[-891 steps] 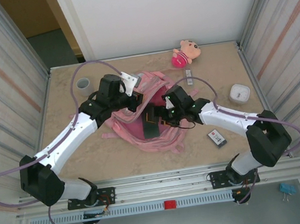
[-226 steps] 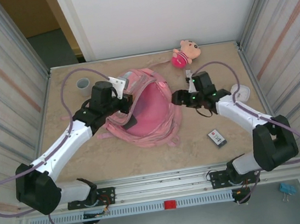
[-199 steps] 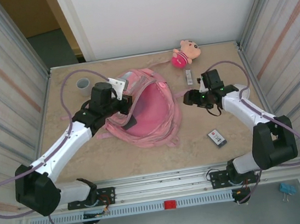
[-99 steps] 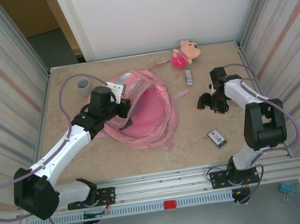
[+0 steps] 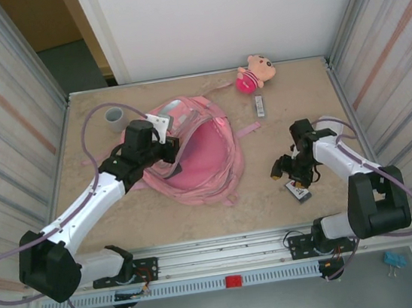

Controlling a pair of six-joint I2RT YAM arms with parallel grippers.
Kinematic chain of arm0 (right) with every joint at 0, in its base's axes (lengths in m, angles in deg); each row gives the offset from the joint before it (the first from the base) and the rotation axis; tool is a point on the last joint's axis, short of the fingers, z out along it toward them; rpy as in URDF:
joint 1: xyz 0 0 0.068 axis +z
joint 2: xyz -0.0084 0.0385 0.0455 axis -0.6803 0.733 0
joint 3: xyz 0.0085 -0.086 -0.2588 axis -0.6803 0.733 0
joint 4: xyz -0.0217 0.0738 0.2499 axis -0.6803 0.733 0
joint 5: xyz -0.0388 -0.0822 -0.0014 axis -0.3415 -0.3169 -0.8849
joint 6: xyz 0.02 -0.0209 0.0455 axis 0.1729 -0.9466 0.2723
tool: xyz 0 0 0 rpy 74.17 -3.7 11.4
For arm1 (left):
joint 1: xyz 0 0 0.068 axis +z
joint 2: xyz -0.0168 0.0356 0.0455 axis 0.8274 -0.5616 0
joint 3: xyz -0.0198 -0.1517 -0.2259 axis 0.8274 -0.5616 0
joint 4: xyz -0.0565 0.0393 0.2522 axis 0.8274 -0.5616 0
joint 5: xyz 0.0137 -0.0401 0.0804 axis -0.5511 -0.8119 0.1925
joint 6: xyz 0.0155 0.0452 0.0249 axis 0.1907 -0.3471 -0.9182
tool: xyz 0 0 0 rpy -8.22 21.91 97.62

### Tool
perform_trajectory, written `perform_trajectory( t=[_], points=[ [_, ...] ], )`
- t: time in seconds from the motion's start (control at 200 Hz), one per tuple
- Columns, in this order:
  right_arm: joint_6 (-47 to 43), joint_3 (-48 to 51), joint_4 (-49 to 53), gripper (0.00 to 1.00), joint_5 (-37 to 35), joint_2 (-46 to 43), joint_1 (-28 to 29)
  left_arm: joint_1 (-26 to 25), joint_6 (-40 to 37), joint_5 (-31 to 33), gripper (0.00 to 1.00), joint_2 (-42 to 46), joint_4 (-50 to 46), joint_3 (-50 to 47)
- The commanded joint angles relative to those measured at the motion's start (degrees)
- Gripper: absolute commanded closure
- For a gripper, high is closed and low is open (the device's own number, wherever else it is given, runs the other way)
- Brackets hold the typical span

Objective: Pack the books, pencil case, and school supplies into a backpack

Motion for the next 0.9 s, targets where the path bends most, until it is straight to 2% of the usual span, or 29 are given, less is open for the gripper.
perform_trajectory(
  t=[0.0,0.296,0.486,0.571,0.752,0.897],
  points=[
    [3.4,1.3,-3.0,0.31,-0.4,1.6,0.8,1.1,0.8,1.9,1.0,2.1,0.9,-1.1],
    [4.6,-0.1,-10.9,0.33,-2.0,6.3,1.6,1.4,0.9,2.2,1.0,3.2,1.3,-2.2],
    [4.9,-4.4,-16.8,0.33,-1.4,11.8,1.9,1.5,1.2,2.3,1.0,3.7,2.4,-3.2],
    [3.6,-7.8,-17.9,0.3,-0.9,14.1,2.0,1.6,1.5,2.2,1.0,3.5,3.1,-3.2],
    [-3.8,-15.8,-10.1,0.24,-3.9,12.7,1.8,1.6,1.5,1.5,1.0,3.4,3.2,-2.5],
    [-8.3,-14.4,-3.2,0.23,-7.4,12.3,-1.7,1.7,1.4,1.6,1.0,3.7,3.3,-2.9]
  ],
)
